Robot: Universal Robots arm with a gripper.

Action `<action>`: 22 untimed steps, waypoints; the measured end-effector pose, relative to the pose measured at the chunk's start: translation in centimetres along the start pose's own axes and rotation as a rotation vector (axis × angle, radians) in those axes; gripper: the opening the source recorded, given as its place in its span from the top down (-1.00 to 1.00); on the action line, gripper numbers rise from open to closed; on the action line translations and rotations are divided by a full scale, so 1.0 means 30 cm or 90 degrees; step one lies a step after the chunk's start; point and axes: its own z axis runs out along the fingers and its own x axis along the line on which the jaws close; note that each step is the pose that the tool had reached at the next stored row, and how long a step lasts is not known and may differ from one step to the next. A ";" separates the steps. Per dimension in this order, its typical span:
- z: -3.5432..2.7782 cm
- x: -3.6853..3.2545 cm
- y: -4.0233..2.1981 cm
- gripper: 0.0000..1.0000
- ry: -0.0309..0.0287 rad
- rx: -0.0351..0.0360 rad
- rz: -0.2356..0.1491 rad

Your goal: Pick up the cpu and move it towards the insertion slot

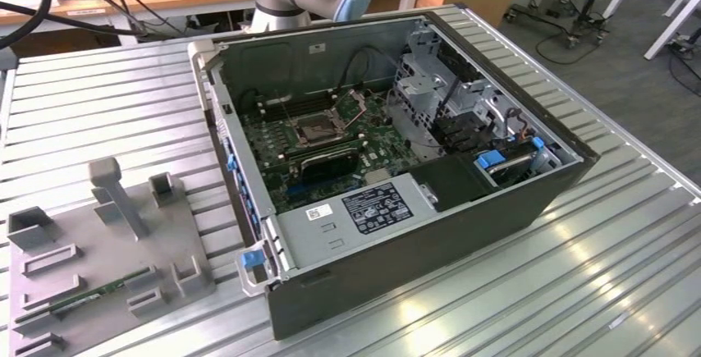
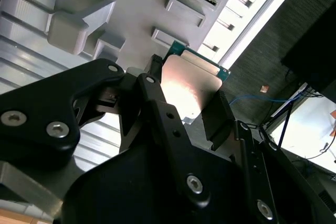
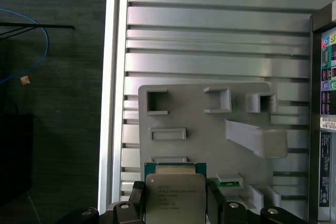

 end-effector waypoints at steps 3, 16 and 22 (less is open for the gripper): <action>0.001 -0.009 0.000 -0.09 -0.0001 -0.0001 0.000; 0.000 -0.090 -0.002 -0.09 -0.0001 -0.0001 0.000; 0.000 -0.141 -0.003 -0.09 -0.0001 0.0000 0.000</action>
